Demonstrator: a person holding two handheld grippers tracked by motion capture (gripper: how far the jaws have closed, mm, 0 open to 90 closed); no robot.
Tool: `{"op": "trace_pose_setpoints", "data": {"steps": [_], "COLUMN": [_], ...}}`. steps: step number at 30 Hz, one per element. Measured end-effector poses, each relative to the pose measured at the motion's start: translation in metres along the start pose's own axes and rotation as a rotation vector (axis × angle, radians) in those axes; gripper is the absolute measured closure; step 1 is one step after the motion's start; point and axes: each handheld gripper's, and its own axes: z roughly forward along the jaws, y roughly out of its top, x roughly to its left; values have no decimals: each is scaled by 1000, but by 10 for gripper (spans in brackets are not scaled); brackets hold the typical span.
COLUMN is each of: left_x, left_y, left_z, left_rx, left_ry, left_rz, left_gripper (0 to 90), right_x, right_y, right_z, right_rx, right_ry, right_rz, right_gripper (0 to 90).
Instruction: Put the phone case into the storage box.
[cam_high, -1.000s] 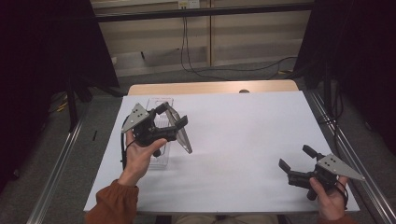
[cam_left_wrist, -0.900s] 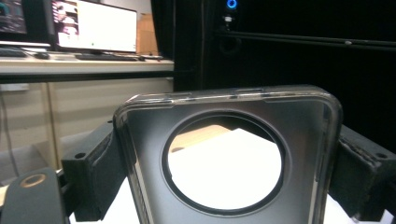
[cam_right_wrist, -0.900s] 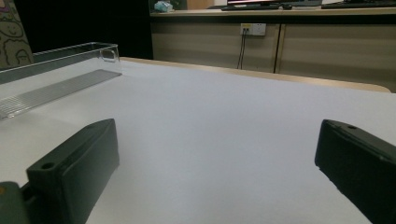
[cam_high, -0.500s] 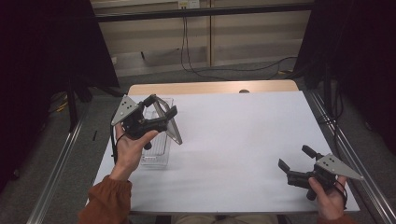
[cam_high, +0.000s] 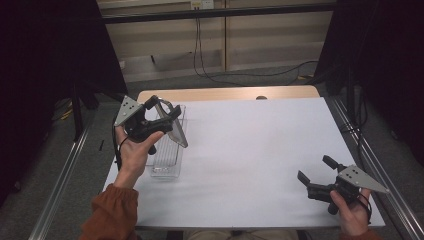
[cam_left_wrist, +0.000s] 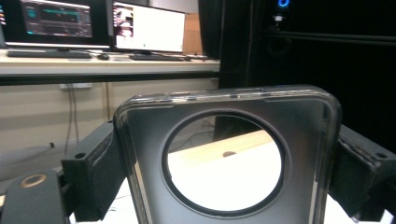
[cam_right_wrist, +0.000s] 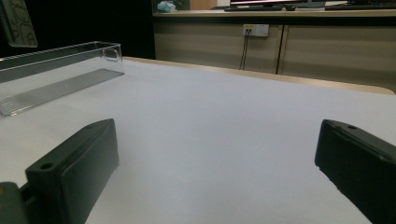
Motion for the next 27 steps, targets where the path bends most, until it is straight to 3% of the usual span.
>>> {"op": "trace_pose_setpoints", "data": {"steps": [12,27], "left_x": [16,42], "left_y": [6,-3], "left_z": [7,26], "left_rx": [10,42], "left_ry": [95,188], "left_rz": [23,37], "left_gripper": [114,113], "right_x": [0,1], "right_y": [0,-1], "right_z": [0,1], "right_rx": [-10,-5], "right_ry": [5,9], "right_rz": [4,-5], "right_gripper": [0,0]}}
